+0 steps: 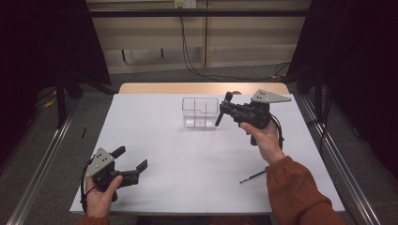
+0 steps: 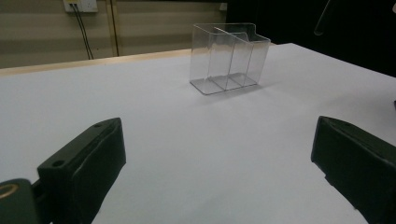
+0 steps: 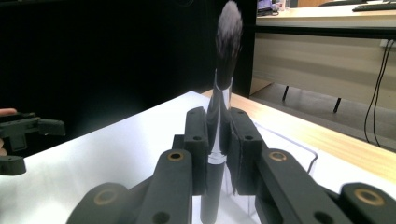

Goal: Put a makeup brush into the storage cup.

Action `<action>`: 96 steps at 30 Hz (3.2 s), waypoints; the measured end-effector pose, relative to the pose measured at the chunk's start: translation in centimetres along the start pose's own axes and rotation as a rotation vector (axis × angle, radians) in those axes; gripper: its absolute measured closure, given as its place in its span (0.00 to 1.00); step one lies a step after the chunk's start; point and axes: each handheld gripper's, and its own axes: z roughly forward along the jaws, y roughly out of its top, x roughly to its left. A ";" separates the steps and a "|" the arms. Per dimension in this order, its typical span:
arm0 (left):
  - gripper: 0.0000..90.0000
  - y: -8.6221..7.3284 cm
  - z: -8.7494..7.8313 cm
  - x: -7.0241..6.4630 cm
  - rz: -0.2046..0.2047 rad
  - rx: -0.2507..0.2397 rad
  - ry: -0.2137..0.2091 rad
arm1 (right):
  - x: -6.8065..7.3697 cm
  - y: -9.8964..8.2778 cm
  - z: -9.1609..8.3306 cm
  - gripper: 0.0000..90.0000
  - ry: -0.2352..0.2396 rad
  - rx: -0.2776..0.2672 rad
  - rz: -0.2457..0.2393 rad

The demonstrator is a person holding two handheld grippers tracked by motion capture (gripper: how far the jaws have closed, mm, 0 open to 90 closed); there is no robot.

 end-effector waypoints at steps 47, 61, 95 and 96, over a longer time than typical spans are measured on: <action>0.03 0.3 -0.6 0.1 0.045 -0.005 -0.006 | -4.3 0.9 7.7 0.89 -0.184 0.077 0.002; 0.03 0.3 -0.6 0.1 0.055 0.001 -0.007 | -4.7 -0.5 8.3 0.89 -0.183 0.113 0.009; 0.04 0.3 -0.7 0.2 0.068 -0.002 -0.004 | -5.5 -2.7 9.0 0.88 -0.181 0.176 0.012; 0.04 0.3 -0.7 0.2 0.067 -0.002 -0.004 | -5.5 -2.8 9.0 0.88 -0.180 0.174 0.015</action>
